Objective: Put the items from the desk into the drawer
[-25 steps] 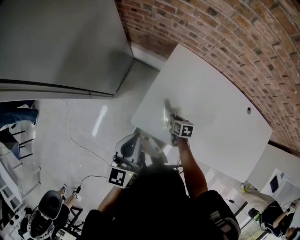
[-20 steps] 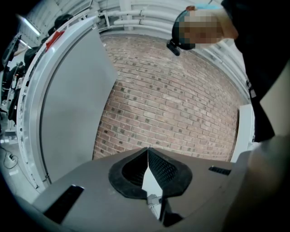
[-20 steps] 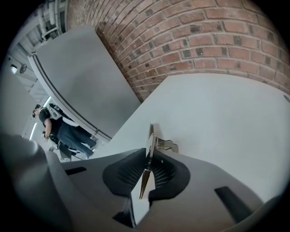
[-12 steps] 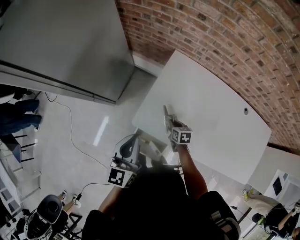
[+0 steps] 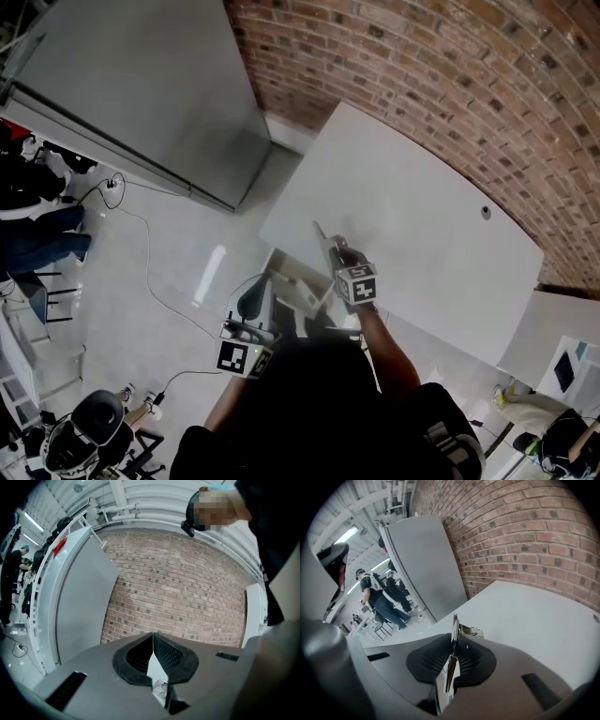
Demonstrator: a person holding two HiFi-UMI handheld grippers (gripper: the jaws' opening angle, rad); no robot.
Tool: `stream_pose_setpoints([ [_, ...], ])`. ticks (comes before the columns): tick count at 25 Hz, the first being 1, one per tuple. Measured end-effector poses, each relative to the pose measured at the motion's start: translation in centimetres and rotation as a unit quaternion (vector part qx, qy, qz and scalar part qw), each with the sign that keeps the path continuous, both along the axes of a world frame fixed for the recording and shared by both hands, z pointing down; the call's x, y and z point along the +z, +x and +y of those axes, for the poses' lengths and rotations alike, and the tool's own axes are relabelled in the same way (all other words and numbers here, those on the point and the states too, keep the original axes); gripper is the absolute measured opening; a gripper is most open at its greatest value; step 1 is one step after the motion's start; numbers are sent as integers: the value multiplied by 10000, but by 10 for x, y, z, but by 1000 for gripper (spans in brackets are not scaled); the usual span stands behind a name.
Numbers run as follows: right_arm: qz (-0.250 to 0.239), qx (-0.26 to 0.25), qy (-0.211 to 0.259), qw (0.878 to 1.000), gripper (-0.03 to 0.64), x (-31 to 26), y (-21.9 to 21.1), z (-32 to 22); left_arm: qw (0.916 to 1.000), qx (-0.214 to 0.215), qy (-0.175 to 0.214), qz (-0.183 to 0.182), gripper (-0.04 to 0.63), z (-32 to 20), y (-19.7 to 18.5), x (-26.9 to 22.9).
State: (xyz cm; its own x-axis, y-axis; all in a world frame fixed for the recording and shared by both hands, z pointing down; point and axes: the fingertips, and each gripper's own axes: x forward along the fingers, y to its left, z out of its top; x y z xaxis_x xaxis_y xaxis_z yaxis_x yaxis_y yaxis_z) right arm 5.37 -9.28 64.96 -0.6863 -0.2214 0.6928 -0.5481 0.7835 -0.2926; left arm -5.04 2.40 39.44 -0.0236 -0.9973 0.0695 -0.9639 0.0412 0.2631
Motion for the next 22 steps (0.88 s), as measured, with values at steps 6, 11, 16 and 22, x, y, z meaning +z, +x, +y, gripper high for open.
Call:
stream_pose_setpoints([
  [6,-173,-257,277,9991,23,-18,9,29,10000,-16,-54,36,5,28,19,-2],
  [11,-29,-355,387,9986,23,-22,19,59,9996,17,-299,21,5,47,19,12],
  [16,117,-288,351,9989,23,-23,19,91,9994,275,-172,150,5,55,4,9],
  [22,285,-179,505,9982,21,-19,23,127,9975,559,-113,423,5,75,-13,19],
])
